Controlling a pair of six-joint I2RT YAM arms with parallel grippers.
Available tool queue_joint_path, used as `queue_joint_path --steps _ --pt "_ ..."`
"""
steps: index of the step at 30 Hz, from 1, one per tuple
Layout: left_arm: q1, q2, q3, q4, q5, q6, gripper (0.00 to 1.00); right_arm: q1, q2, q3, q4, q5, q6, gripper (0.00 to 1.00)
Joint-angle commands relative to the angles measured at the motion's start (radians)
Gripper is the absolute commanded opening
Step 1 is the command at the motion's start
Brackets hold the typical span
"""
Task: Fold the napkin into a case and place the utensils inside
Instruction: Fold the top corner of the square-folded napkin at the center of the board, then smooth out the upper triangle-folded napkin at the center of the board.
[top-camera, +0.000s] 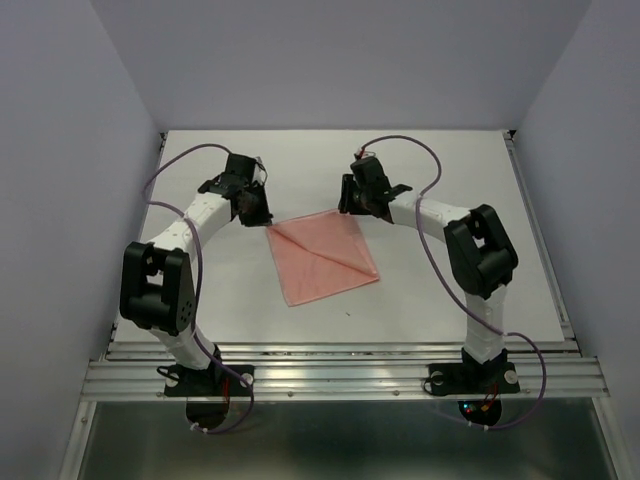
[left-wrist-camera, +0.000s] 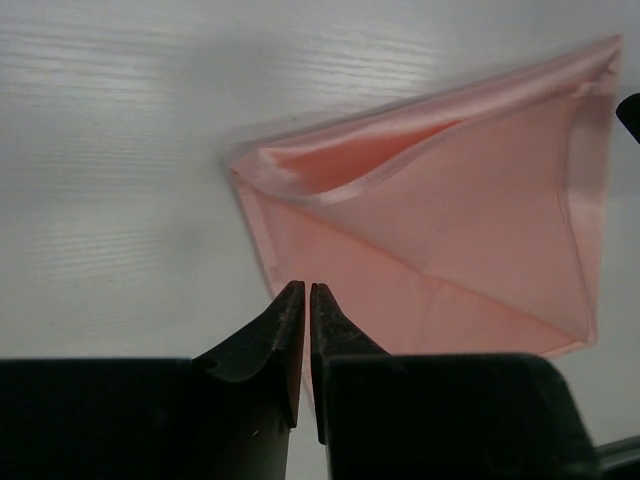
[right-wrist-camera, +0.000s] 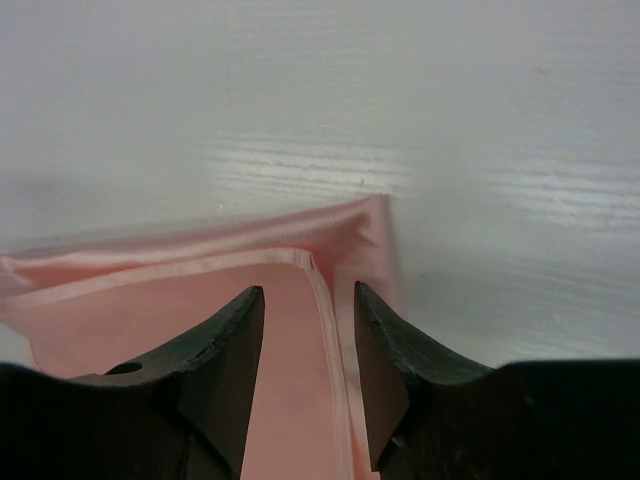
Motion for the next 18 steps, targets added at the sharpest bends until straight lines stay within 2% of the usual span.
queue_joint_path --steps 1,2,5,6,11,18 --pt "-0.050 0.016 0.040 0.036 0.116 0.055 0.15 -0.012 -0.187 -0.111 0.013 -0.034 -0.003 0.43" --pt "-0.057 0.027 0.047 0.039 0.121 0.055 0.12 -0.012 -0.211 -0.143 0.013 -0.063 0.006 0.41" --pt "-0.082 0.096 0.073 0.031 0.126 0.055 0.00 -0.012 -0.331 -0.272 0.016 -0.108 0.047 0.23" --pt "-0.084 0.108 0.076 0.031 0.126 0.055 0.00 -0.012 -0.331 -0.304 0.013 -0.146 0.048 0.23" --pt "-0.084 0.166 0.104 0.034 0.092 0.046 0.00 0.051 -0.452 -0.461 -0.004 -0.188 0.095 0.10" --pt "-0.084 0.260 0.142 0.066 0.057 0.021 0.00 0.071 -0.480 -0.558 -0.007 -0.156 0.181 0.03"
